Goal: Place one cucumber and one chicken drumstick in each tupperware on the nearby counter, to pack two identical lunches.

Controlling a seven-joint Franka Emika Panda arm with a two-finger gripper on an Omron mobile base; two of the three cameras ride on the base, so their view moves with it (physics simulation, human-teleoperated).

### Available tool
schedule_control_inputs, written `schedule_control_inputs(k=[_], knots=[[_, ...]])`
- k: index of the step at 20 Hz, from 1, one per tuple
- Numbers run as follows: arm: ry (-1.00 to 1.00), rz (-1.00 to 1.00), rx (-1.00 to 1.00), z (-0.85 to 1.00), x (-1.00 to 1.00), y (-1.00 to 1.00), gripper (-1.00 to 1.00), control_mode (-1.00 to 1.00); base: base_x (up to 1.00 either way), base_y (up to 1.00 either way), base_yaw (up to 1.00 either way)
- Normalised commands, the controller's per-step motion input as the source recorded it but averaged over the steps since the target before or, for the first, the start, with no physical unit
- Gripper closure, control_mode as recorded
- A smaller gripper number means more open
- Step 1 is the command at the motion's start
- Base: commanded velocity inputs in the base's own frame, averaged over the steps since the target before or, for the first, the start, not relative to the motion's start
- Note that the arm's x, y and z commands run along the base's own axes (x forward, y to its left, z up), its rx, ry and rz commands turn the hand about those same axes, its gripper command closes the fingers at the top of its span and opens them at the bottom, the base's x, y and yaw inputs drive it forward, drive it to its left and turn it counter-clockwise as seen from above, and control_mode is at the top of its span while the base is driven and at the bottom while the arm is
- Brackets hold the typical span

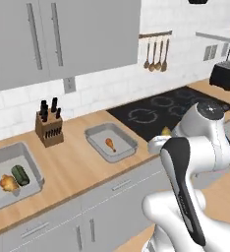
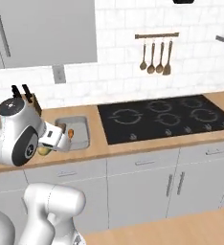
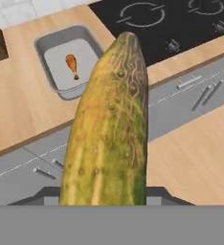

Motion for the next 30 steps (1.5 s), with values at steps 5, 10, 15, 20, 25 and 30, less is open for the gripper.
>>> schedule_control_inputs(k=[5,10,15,20,25,30], knots=[[0.00,0.00,0.00,0.00,0.00,0.00,1.00,1.00,0.43,-0.40,0.64],[0.00,0.00,0.00,0.00,0.00,0.00,1.00,1.00,0.36,-0.57,0.47],[0.00,0.00,0.00,0.00,0.00,0.00,1.00,1.00,0.74,-0.20,0.30],[0.00,0.00,0.00,0.00,0.00,0.00,1.00,1.00,0.33,0.05,0.07],[0.00,0.00,0.00,0.00,0.00,0.00,1.00,1.00,0.03,0.00,-0.06],[0.00,0.00,0.00,0.00,0.00,0.00,1.00,1.00,0.17,0.03,-0.32]])
